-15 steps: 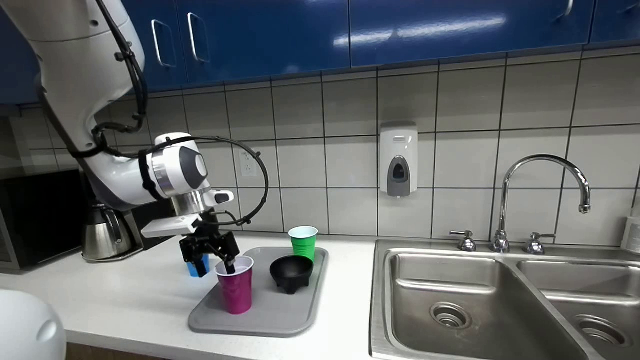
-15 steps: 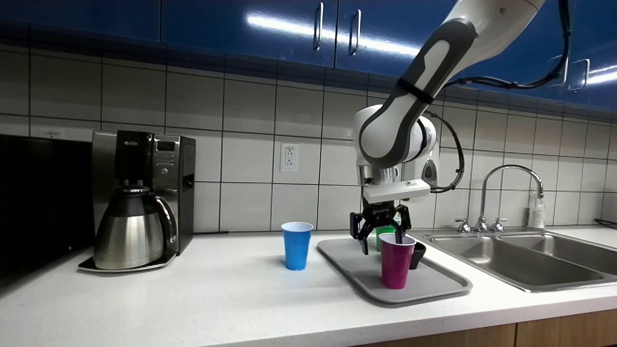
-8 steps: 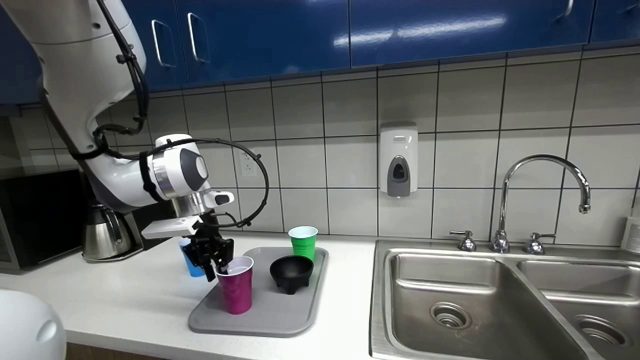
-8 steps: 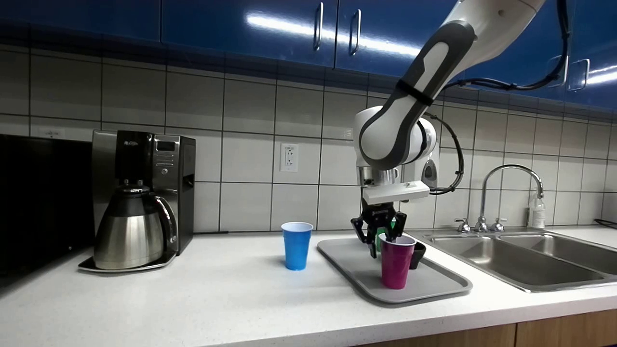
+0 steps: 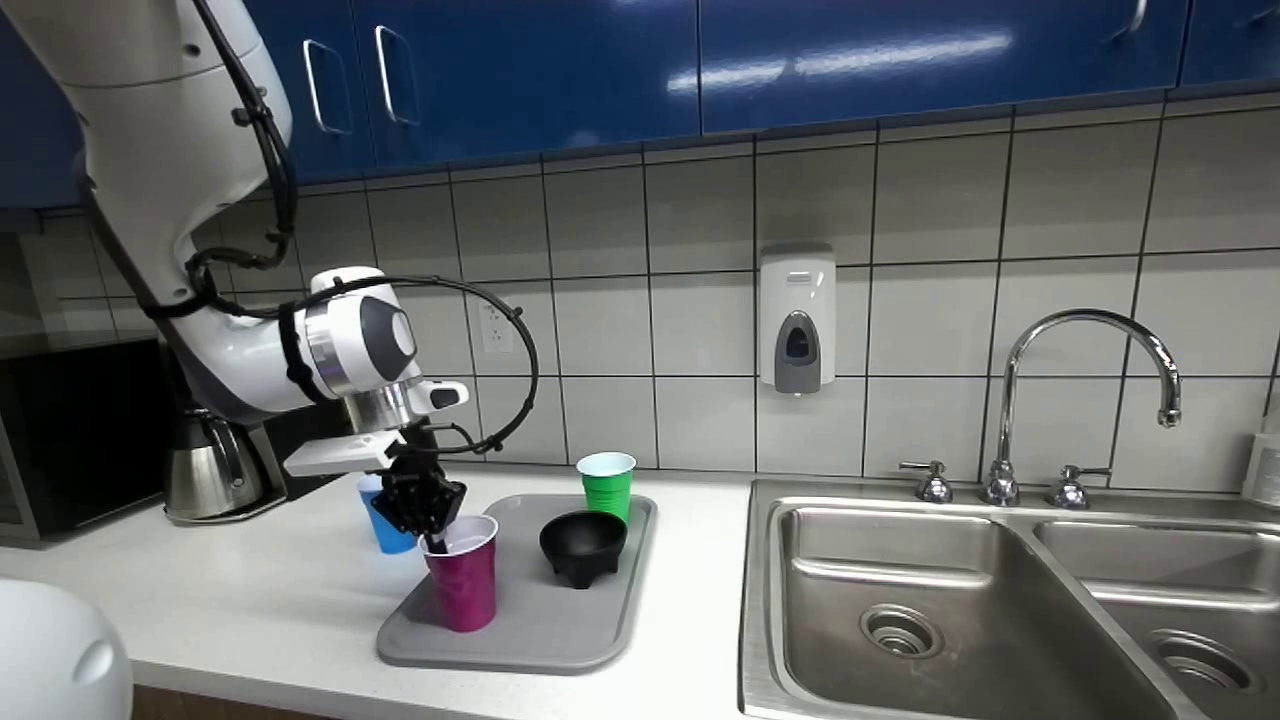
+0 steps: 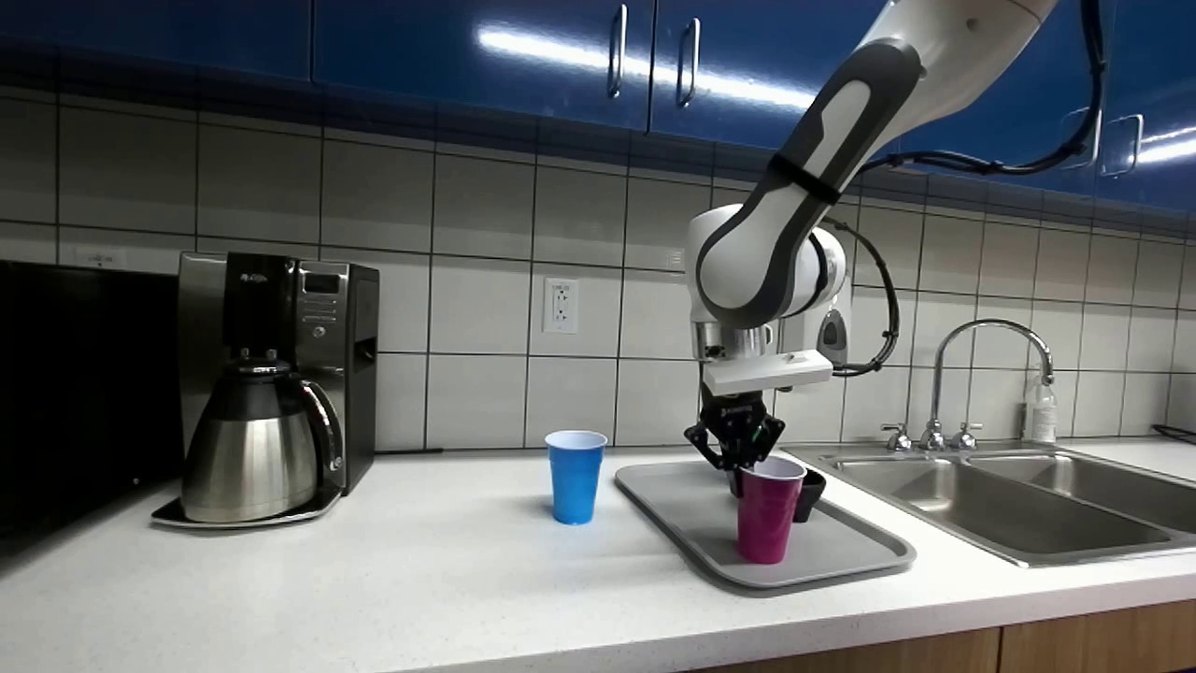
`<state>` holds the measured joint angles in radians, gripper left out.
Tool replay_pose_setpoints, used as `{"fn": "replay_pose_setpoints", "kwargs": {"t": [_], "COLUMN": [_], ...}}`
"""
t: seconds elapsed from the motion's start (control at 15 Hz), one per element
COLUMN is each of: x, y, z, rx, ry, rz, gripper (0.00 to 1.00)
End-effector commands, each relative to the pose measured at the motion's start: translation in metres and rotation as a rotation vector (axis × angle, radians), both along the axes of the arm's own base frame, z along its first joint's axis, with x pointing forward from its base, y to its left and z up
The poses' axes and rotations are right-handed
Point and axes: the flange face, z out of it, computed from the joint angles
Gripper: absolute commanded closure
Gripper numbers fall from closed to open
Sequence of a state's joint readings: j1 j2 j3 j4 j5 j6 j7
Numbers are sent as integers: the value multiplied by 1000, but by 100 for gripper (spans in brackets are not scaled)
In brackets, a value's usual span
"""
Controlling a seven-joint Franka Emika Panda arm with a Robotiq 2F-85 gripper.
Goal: Remove the blue, purple and green cups from the tray
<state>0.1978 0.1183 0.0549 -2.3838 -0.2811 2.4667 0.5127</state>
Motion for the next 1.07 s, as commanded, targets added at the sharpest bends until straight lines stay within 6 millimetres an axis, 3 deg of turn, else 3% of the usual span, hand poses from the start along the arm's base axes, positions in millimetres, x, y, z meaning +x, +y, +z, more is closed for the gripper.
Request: {"fn": "replay_pose_setpoints", "kwargs": {"t": [0.0, 0.53, 1.0], "x": [-2, 14, 16], "y": [1, 32, 75], "z": [13, 50, 56], "rx": [6, 29, 74], "ry": [-32, -126, -157], "rz": [-9, 65, 156], "gripper": [99, 99, 99]}}
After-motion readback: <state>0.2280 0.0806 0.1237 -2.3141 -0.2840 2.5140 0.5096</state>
